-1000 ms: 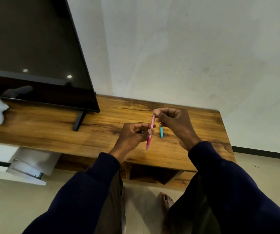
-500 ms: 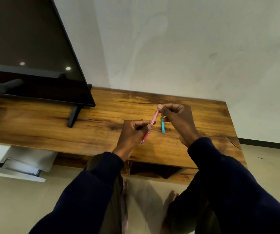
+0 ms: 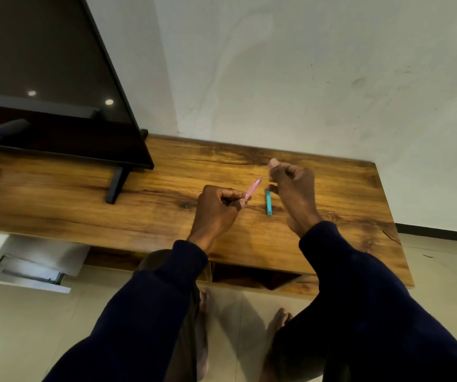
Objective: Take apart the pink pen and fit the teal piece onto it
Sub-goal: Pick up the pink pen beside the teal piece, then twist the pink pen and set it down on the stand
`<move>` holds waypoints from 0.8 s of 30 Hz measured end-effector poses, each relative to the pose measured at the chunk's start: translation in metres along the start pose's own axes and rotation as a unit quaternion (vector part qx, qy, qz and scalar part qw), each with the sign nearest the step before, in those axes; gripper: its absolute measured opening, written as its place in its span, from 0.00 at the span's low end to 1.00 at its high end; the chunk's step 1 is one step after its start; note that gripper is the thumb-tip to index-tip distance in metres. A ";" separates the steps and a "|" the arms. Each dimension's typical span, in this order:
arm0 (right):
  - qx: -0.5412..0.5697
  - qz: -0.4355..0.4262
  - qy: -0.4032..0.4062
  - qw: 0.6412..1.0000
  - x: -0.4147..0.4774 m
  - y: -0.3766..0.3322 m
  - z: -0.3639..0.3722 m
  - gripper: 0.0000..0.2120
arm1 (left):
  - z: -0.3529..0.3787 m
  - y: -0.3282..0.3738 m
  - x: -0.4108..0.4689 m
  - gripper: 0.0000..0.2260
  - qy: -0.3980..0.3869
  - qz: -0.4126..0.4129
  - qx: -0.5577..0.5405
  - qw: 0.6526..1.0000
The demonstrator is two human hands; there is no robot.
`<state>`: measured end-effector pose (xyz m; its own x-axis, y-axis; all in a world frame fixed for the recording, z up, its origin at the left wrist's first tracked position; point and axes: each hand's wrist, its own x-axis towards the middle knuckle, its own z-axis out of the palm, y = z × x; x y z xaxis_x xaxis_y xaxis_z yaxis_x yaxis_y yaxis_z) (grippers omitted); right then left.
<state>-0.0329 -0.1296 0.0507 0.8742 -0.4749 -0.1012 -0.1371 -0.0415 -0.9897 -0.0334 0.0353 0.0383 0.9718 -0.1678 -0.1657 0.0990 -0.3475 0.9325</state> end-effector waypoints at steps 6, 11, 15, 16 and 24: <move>-0.052 0.014 -0.073 0.996 0.018 0.000 -0.019 0.10 | -0.016 -0.021 -0.003 0.11 0.007 -0.078 -0.064 0.995; -0.134 0.020 -0.106 0.985 0.019 0.030 0.002 0.07 | -0.021 -0.021 0.000 0.10 0.015 -0.086 -0.094 0.992; -0.269 -0.016 -0.091 0.959 0.042 0.049 0.021 0.04 | -0.021 -0.028 0.003 0.10 0.033 -0.099 -0.094 0.990; -0.305 -0.026 -0.095 0.947 0.048 0.053 0.024 0.04 | -0.021 -0.031 0.004 0.10 0.036 -0.102 -0.088 0.990; -0.435 -0.080 -0.098 0.891 0.068 0.076 0.037 0.03 | -0.023 -0.040 0.011 0.10 0.028 -0.124 -0.072 0.989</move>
<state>0.0331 -0.1328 -0.0349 0.9678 -0.2430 -0.0655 -0.2384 -0.8018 -0.5480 -0.0218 0.0686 0.0062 0.9238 -0.0420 -0.3806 0.3610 -0.2356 0.9023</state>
